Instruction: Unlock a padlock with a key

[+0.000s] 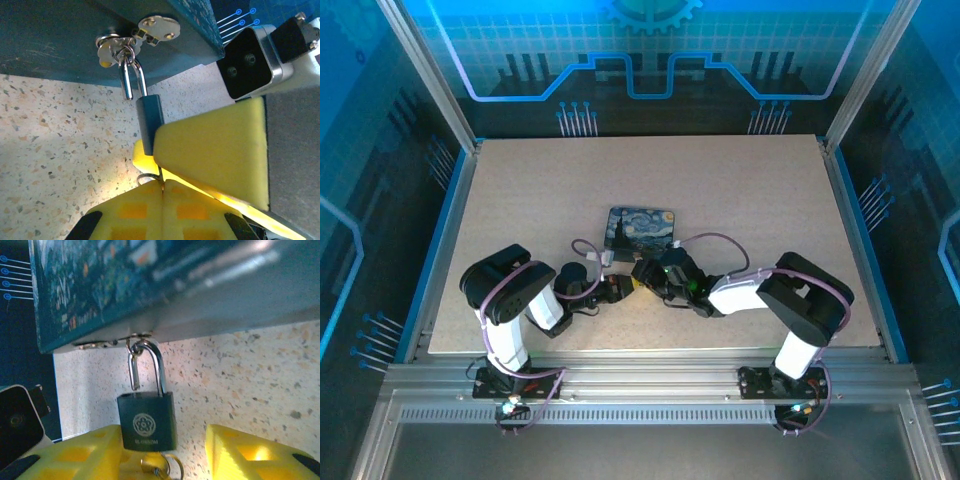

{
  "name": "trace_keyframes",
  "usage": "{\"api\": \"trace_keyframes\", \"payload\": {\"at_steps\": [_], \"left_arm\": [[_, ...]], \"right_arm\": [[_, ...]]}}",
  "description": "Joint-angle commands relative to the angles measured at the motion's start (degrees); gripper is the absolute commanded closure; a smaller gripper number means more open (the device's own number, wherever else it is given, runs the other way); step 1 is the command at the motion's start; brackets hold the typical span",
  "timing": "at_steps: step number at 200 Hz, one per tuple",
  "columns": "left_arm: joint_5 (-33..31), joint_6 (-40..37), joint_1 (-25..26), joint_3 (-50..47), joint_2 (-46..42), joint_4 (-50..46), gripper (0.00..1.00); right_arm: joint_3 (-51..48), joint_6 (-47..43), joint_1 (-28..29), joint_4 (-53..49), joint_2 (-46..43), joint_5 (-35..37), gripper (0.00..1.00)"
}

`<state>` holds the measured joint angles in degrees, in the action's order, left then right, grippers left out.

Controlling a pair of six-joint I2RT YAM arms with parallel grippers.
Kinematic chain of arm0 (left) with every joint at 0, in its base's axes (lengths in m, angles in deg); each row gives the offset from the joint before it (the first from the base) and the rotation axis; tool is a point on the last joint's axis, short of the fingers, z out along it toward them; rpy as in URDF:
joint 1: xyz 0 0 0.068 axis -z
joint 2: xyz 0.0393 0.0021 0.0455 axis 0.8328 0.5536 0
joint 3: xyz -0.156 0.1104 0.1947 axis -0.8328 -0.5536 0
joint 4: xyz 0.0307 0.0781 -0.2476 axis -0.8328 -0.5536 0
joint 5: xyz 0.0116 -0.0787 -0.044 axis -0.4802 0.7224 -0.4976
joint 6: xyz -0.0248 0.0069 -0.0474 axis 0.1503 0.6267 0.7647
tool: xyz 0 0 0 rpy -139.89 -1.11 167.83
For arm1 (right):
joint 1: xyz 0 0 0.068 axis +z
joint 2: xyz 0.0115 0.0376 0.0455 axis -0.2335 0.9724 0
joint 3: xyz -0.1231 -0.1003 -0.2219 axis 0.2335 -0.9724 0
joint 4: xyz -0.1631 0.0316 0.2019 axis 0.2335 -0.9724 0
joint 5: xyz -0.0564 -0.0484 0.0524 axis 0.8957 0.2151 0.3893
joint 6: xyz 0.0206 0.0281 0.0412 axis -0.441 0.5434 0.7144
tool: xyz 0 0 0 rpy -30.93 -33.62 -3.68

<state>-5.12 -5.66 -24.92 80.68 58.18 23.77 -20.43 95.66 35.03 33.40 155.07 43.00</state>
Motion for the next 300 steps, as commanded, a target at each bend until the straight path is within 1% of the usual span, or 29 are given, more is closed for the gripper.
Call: {"api": "trace_keyframes", "payload": {"at_steps": [1, 12, 37, 77, 110, 131, 146, 155, 167, 194, 215, 234, 255, 275, 290, 300], "left_arm": [[2.2, -0.9, 0.4, 0.8, -0.3, 1.8, 1.00], [2.3, -0.9, 0.4, 0.8, -0.2, 1.8, 1.00], [2.2, -1.1, 0.4, 0.8, -0.1, 1.8, 1.00], [1.9, -1.6, 0.4, 0.6, 0.2, 1.8, 1.00], [1.1, -2.4, 0.4, 0.1, 0.1, 1.8, 1.00], [0.2, -3.4, 0.3, -0.9, -0.8, 1.8, 0.78], [-0.1, -3.9, 0.1, -1.5, -1.6, 1.8, 0.67], [-0.3, -4.0, -0.1, -1.9, -2.1, 1.7, 0.64], [-0.4, -4.2, -0.7, -2.4, -2.7, 1.6, 0.62], [-1.0, -4.4, -2.3, -3.1, -3.6, 1.3, 0.62], [-1.2, -4.0, -3.1, -1.7, -3.8, 0.0, 0.66], [-2.5, -4.0, -3.3, 0.1, -3.5, -1.5, 0.70], [-4.5, -4.0, -3.7, 1.3, -3.3, -3.2, 0.71], [-5.8, -3.9, -4.3, 1.9, -2.7, -3.7, 0.73], [-6.2, -3.6, -4.6, 2.2, -2.1, -3.3, 0.73], [-6.3, -3.4, -4.8, 2.4, -1.5, -2.6, 0.74]], "right_arm": [[1.5, 1.3, -0.8, 2.7, 2.3, -0.1, 0.53], [1.8, 1.7, -1.0, 3.3, 3.1, 0.0, 0.57], [2.2, 2.1, -1.1, 4.8, 4.4, 0.1, 0.70], [1.0, 1.5, -1.1, 4.4, 4.4, 0.5, 0.84], [-0.4, 0.0, -1.1, 1.5, 2.5, 2.1, 0.89], [0.0, -2.8, -1.1, -5.3, -0.1, 4.3, 0.90], [1.8, -7.2, -1.1, -12.4, -2.1, 5.8, 0.91], [3.3, -10.2, -1.1, -16.8, -3.2, 6.5, 0.92], [4.7, -13.8, -0.9, -22.1, -4.7, 7.7, 0.93], [6.5, -20.2, -0.9, -28.3, -7.5, 10.5, 0.93], [8.1, -25.3, -0.6, -33.3, -8.3, 13.0, 0.93], [8.8, -30.0, -0.5, -35.7, -8.2, 14.2, 0.94], [8.5, -36.5, -0.9, -34.8, -8.2, 11.9, 0.95], [7.8, -41.7, -1.8, -32.8, -8.5, 6.9, 0.95], [6.8, -45.1, -3.1, -30.8, -8.8, 1.8, 0.96], [6.0, -46.8, -4.9, -28.7, -8.9, -3.7, 0.96]]}}
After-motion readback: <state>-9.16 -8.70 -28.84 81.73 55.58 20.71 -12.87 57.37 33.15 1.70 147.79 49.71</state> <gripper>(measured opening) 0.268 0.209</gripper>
